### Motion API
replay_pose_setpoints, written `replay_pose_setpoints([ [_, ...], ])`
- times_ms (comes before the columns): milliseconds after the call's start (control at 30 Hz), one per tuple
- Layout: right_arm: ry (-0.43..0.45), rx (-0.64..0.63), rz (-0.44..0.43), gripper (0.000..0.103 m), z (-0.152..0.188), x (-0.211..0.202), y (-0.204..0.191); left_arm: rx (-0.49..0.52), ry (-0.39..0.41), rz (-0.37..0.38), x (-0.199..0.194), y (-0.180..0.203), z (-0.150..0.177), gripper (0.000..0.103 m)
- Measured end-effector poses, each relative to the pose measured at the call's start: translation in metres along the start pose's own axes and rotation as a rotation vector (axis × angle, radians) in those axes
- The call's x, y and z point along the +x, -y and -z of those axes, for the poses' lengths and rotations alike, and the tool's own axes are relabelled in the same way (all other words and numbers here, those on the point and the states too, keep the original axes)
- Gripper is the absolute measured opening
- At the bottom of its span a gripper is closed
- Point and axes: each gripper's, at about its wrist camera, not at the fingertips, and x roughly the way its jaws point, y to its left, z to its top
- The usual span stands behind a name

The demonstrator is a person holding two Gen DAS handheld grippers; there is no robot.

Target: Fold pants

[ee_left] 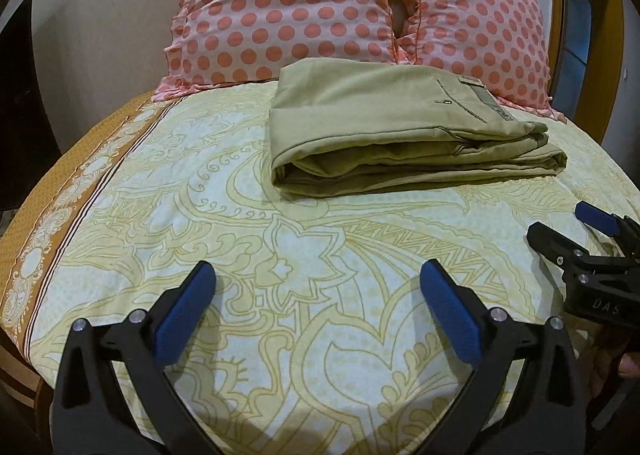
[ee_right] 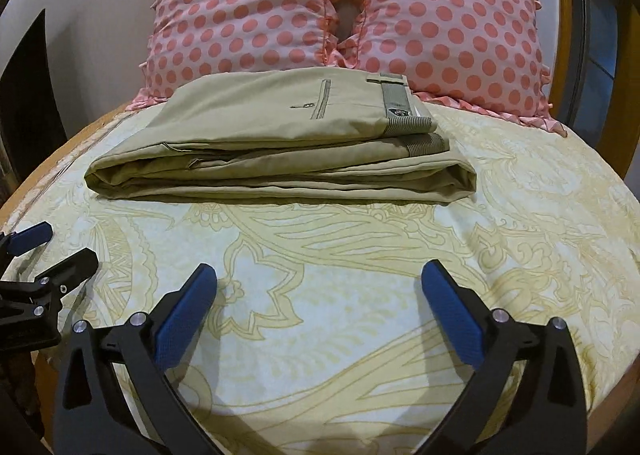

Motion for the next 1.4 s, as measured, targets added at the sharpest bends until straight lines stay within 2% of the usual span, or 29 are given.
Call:
replay_pose_setpoints([
  [1400,-0.003,0.002,0.008,0.102,0.0001,-0.0001,0.0006,-0.009,-0.011,-0.012,0.0013,-0.0008,-0.0023,0.101],
])
